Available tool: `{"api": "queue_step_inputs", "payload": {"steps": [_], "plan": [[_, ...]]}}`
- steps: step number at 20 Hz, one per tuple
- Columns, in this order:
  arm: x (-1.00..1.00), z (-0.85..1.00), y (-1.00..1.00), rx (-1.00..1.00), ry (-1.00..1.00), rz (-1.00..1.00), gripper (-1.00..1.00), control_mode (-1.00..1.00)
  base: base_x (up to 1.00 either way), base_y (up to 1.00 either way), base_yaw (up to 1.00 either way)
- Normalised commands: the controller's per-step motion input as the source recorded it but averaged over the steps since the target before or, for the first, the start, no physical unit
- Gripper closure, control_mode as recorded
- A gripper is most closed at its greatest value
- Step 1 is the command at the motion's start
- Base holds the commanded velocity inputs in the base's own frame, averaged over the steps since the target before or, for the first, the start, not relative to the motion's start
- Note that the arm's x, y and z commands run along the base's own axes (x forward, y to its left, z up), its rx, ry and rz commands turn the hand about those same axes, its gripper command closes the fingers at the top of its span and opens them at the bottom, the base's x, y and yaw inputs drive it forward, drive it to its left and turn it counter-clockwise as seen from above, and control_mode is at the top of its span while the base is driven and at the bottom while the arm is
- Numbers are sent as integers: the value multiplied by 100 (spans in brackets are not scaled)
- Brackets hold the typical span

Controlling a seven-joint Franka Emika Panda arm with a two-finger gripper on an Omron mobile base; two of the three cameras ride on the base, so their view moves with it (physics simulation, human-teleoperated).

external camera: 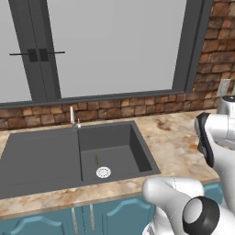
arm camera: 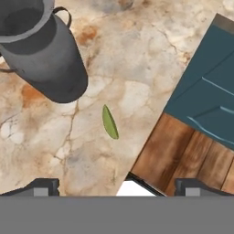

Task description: Pick up all produce items and place them in the sink. Turn on the sink faucet to wash them. Then turn the sink off and put them in the tray.

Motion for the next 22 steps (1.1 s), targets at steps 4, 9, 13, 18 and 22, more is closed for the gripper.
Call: {"api": "queue_step_inputs", "payload": {"steps": [4, 9, 13, 18, 22], "plan": [[0, -32, -17, 1, -5, 0, -100, -100, 0, 0, 0], [0, -34, -13, 1, -4, 2, -100, -100, 0, 0, 0], [0, -28, -16, 0, -1, 6, -100, -100, 0, 0, 0], [0, -26, -8, 0, 0, 6, -100, -100, 0, 0, 0], [2, -27, -1, 0, 0, 6, -100, -100, 0, 0, 0]]}}
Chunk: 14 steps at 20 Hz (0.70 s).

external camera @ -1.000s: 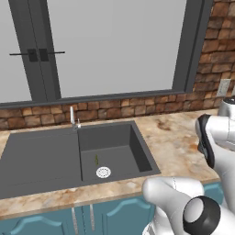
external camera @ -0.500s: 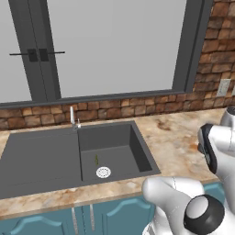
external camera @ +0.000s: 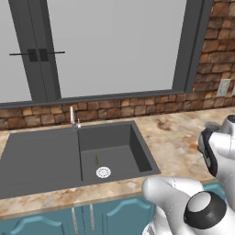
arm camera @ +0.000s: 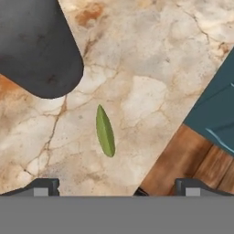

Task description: Pick up all produce items and place them in the sink. Turn on the sink faucet to wash them. Then turn the sink off and put them in the tray.

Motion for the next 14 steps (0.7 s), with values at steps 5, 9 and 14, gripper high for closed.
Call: {"api": "queue_step_inputs", "payload": {"steps": [5, 9, 14], "plan": [[10, -28, -1, 0, 0, 6, -100, -100, 0, 0, 0], [25, -17, -8, 0, 0, 3, -100, -100, 0, 0, 0], [28, -13, -18, 0, 0, 2, -100, -100, 0, 0, 0]]}}
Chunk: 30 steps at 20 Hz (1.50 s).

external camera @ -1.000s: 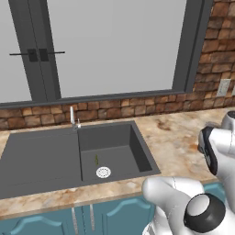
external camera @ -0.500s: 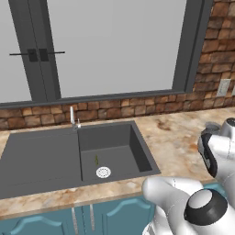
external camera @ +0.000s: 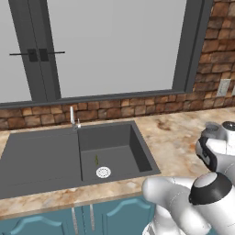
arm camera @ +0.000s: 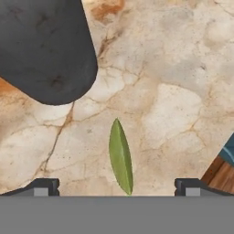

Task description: Pick up all produce items and place them in the sink. Turn on the sink faucet to wash them. Then turn the sink off and put them in the tray.

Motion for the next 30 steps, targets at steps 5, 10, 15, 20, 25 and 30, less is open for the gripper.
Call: {"api": "queue_step_inputs", "payload": {"steps": [5, 10, 15, 20, 25, 30], "plan": [[3, -17, -16, 0, 0, 1, -100, -100, 0, 0, 0], [0, -16, -3, 0, 2, 2, -100, -100, 0, 0, 0], [0, -23, 0, 0, 6, 2, -100, -100, 0, 0, 0], [0, -23, 0, 0, 7, 1, -100, -100, 0, 0, 0], [6, -24, 0, 0, 7, 3, 100, -100, 0, 0, 0], [0, -7, 0, 0, 3, 3, 100, -100, 0, 0, 0]]}}
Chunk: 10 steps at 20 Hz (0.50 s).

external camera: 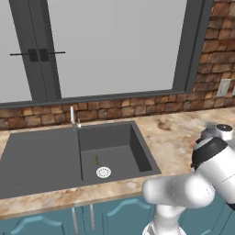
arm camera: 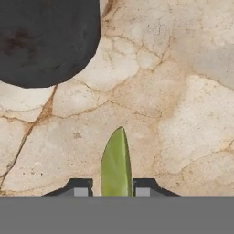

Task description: Pick up all produce items and place them in the sink. Turn on the sink faucet to wash them. Then turn the sink off and put them in the tray.

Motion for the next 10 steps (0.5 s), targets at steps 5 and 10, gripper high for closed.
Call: {"api": "queue_step_inputs", "payload": {"steps": [5, 10], "plan": [[-4, 0, 0, 0, 0, 4, 100, -100, 0, 0, 0], [-35, 37, 24, 0, -7, 5, 100, -100, 0, 0, 0]]}}
